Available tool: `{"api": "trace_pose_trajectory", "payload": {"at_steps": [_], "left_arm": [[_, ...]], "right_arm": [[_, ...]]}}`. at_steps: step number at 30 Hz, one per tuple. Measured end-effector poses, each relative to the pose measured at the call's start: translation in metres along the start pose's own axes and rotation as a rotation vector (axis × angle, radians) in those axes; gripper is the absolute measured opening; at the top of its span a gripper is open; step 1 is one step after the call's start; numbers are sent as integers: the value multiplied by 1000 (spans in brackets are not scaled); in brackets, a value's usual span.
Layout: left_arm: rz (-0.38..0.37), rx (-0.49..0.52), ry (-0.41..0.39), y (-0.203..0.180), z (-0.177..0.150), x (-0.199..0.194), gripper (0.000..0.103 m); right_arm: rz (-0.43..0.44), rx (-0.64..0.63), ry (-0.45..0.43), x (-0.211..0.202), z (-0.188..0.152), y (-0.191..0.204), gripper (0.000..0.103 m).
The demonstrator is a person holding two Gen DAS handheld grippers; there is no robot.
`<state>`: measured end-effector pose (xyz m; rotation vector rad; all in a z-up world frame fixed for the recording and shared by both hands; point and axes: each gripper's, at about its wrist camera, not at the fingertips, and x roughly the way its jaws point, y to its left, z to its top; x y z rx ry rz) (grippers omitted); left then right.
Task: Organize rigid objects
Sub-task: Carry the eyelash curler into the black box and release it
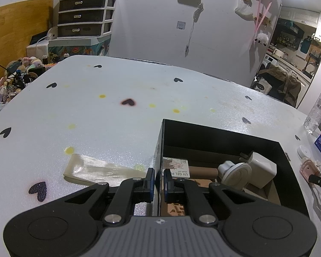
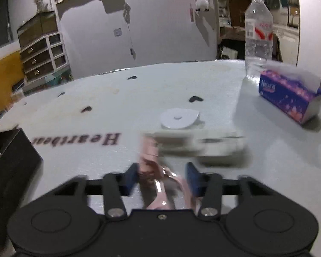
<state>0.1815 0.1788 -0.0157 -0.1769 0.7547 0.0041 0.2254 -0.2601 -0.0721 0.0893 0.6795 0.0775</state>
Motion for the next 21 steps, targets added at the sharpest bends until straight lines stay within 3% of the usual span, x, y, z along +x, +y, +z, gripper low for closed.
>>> {"api": "trace_pose_trajectory", "payload": {"at_steps": [4,9,12,18,21], "left_arm": [[0,0,-1,0,0,0,7],[-2,-3,-1,0,0,0,7],[-3,-4,0,1,0,0,7],[-2,-2,0,0,0,0,7],[-2,-4,0,1,0,0,7]], "right_arm": [[-8,-20,5,-2,-1,4,45],[0,-64,4,-7,0,12,31],[-8,-72,-1,-8,3,15,31],[38,-88,-71,-29,18,26,31],[102,-102,-126,-46,30,38,31]]}}
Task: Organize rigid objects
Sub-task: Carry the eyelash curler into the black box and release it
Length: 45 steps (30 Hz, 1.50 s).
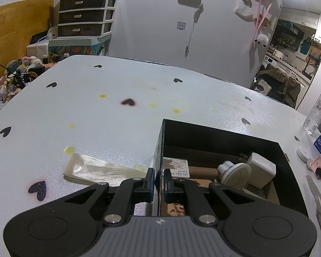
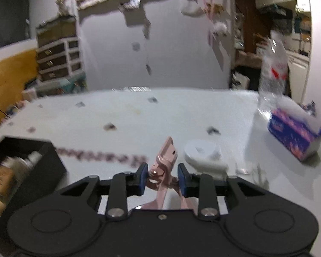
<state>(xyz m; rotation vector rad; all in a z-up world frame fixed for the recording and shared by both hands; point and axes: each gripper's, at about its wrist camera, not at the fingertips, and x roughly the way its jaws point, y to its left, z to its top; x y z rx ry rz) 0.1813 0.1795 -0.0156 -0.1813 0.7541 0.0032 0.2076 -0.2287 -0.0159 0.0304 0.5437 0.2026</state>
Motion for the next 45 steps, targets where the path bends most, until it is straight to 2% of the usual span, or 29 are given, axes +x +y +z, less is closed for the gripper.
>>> {"api": "trace_pose_trajectory", "payload": {"at_steps": [3,9,12,16,18,21,26,34,35,36,37,45], "left_arm": [[0,1,0,-1,0,0,7],[1,0,0,0,0,0,7],[1,1,0,0,0,0,7],[0,0,0,0,0,0,7],[-1,-1,0,0,0,0,7],[-2,-2,-1,0,0,-1,7],[-3,-3,-1,0,0,-1,7],[-4,-4,-1,0,0,-1,7],[-3,-4,-1,0,0,-1,7],[-3,-3,-1,0,0,-1,7],[-3,-4,-1,0,0,-1,7],[-2,-2,-2,0,1,-2,7]], "right_arm": [[87,-11,-56,-10,18,18,31],[356,-91,-106,-22,40,68,31],[494,-145,-82,-18,44,99,31],[605,-204,13,-8,39,137,31],[621,-239,71,-2,33,154,31],[595,-290,161,11,22,172,31],[567,-310,245,21,7,184,31],[530,-315,260,27,-4,194,33],[537,-304,263,28,-4,193,41],[540,-303,264,28,-3,195,56],[539,-306,252,26,-3,194,60],[556,-281,238,17,-1,184,60]]}}
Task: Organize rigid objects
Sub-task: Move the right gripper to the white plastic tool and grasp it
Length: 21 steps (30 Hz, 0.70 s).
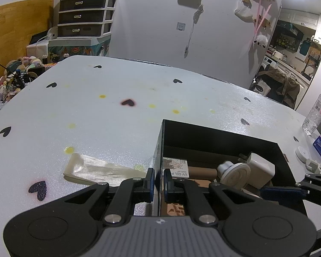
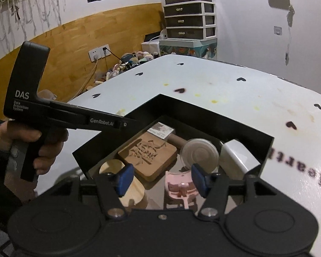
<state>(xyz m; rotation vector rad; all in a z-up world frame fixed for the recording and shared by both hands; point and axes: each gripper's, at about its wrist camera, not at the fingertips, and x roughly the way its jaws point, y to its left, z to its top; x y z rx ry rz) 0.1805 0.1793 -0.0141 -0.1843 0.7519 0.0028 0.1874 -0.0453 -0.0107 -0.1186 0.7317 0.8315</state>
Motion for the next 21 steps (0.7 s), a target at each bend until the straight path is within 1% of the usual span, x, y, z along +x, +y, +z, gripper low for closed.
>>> {"api": "trace_pose_trajectory", "payload": {"at_steps": [2,4,6,10,12,13,15,16,21], "left_arm": [[-1,0,0,0,0,0,7],[0,0,0,-1,0,0,7],[0,0,0,-1,0,0,7],[-1,-1,0,0,0,0,7],[0,1,0,-1,0,0,7],[0,1,0,-1,0,0,7],[-1,0,0,0,0,-1,7],[-1,0,0,-1,0,-1,7],[0,1,0,0,0,-1,7]], "right_arm": [[6,11,-14,-3,-1,-2,61],[20,22,-35,-8,-2,-4,65],[29,32,-66,-15,-3,-7,71],[17,83,-138,-34,-3,-21,79],[-9,120,-175,-43,-4,-30,88],[-30,141,-195,-47,-5,-35,90],[-94,188,-235,-57,-9,-48,99],[-126,208,-247,-61,-10,-54,99],[-335,328,-267,-74,-26,-89,101]]}}
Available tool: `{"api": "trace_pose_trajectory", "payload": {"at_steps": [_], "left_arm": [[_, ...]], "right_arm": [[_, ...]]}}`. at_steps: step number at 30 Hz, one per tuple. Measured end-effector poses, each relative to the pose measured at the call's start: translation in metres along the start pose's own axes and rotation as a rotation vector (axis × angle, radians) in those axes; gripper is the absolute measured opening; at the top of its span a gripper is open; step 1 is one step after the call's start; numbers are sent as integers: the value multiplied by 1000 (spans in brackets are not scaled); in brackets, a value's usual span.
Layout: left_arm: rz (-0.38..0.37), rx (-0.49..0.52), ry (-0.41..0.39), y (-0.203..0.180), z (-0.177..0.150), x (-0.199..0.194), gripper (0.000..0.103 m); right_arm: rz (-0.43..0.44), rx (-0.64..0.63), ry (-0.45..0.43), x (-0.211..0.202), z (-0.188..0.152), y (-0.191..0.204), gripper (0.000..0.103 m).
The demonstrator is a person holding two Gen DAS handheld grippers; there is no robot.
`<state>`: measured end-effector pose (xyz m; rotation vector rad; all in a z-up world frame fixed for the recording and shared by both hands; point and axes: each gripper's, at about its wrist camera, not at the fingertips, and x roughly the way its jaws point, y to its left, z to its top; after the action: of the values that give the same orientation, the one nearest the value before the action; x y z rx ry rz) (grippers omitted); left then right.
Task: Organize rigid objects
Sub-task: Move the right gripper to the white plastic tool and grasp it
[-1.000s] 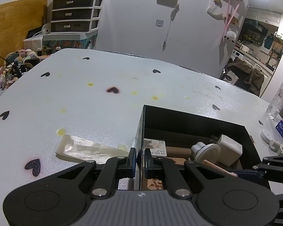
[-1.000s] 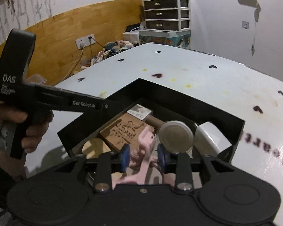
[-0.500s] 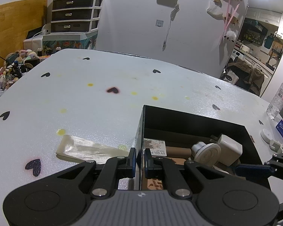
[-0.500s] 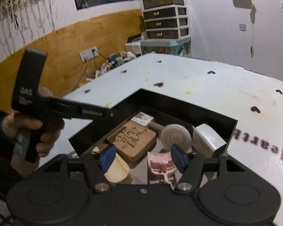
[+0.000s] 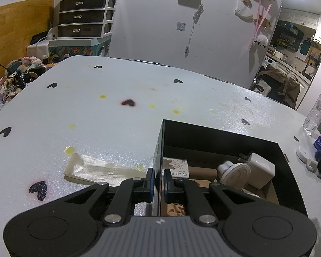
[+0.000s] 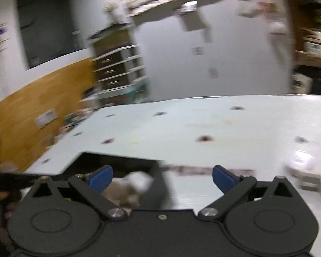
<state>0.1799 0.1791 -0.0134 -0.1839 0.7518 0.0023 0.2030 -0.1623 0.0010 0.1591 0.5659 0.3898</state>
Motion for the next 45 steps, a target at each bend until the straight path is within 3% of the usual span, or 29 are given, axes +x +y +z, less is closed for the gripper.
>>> {"api": "trace_pose_trajectory", "payload": {"at_steps": [10,16,19,25,31,38,40,45], "left_arm": [[0,0,0,0,0,0,7],[-1,-1,1,0,0,0,7],[-1,-1,1,0,0,0,7],[0,-1,1,0,0,0,7],[2,0,2,-1,-1,1,7],[3,1,2,-1,-1,1,7],[2,0,2,-1,0,1,7],[2,1,2,-1,0,1,7]], "right_arm": [[-448,128,-40,0,-18,-89,101],[-567,83,-23,6,-24,-134,101],[-578,24,30,13,-27,-153,100],[-529,15,46,19,-27,-173,89],[-488,28,54,23,-29,-176,56],[-495,32,53,22,-30,-174,53],[-483,49,44,19,-28,-175,6],[-494,100,38,13,-27,-180,4]]}}
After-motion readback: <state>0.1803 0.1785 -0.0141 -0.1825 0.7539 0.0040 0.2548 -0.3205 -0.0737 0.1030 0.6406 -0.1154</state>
